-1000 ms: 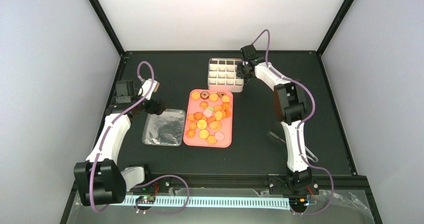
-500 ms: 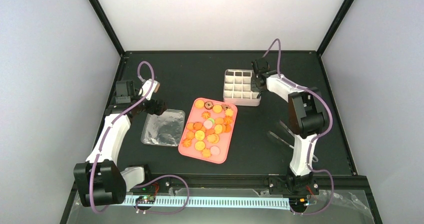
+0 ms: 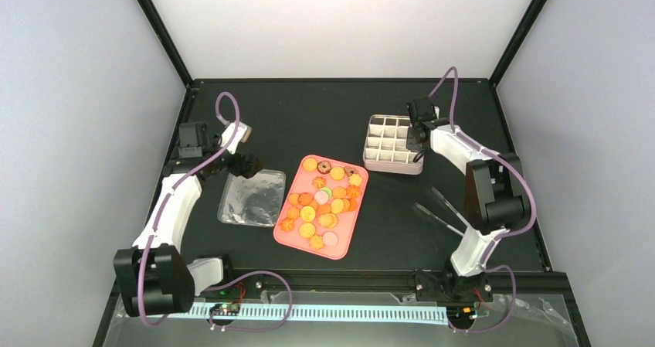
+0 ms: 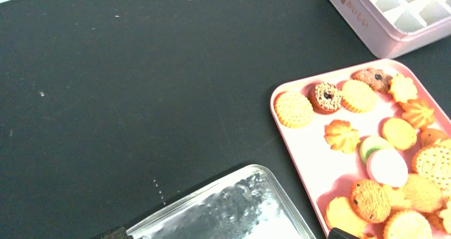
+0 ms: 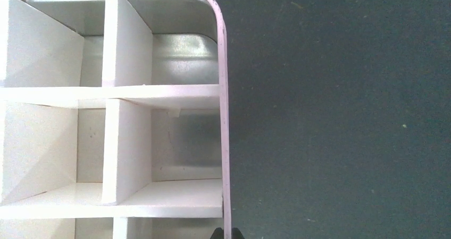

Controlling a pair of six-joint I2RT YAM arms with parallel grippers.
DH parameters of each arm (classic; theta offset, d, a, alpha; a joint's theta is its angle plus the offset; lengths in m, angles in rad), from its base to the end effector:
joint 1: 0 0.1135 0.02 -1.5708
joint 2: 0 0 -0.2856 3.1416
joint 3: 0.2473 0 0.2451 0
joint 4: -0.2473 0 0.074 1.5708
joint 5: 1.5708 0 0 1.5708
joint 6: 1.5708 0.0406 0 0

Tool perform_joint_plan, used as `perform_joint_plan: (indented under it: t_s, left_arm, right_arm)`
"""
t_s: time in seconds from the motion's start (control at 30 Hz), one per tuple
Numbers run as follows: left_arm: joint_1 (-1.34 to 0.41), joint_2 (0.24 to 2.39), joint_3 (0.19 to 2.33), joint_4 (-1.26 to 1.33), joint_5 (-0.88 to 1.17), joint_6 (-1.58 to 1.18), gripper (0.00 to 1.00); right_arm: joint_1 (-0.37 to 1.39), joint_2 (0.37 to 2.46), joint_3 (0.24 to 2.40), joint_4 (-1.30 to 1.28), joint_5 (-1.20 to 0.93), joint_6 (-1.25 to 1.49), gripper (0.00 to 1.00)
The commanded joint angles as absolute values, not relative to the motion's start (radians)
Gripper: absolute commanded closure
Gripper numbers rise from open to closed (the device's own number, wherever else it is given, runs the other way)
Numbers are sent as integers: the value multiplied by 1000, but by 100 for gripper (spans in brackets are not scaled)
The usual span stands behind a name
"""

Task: Pack the cookies
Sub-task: Place the packing box at the center of the board.

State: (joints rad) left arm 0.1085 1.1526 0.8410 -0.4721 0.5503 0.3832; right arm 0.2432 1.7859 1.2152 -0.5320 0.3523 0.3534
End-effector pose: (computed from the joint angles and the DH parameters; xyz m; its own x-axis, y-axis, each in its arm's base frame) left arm 0.2265 0.0033 0.2821 -0.5477 0.2609 -0.7950 0.5183 0.8517 -0.0775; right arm 0.3566 0.0740 0.2146 -0.8386 0.1266 -0.5299 0.2295 0.9642 -0.1328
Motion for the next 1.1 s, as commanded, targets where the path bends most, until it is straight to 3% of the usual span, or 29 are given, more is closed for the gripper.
perform_joint_plan:
  t_s: [0.0, 0.23, 0.43, 0.87, 1.07]
  left_arm:
    - [76, 1196, 819, -434, 619, 474, 1]
    - [-65, 1391, 902, -382, 444, 485, 1]
    - [-123, 1540, 1021, -429, 345, 463, 1]
    - [-123, 1502, 1021, -435, 323, 458, 1]
    - [-124, 1486, 1032, -462, 325, 456, 1]
  right_arm:
    - [248, 1731, 1249, -565, 391, 351, 99]
    - [253, 1604, 1217, -628, 366, 363, 99]
    - [382, 1479, 1152, -775, 502, 371, 99]
    - [498, 1344, 1012, -1001, 670, 516, 99]
    - [620, 1413, 1032, -1012, 678, 569, 99]
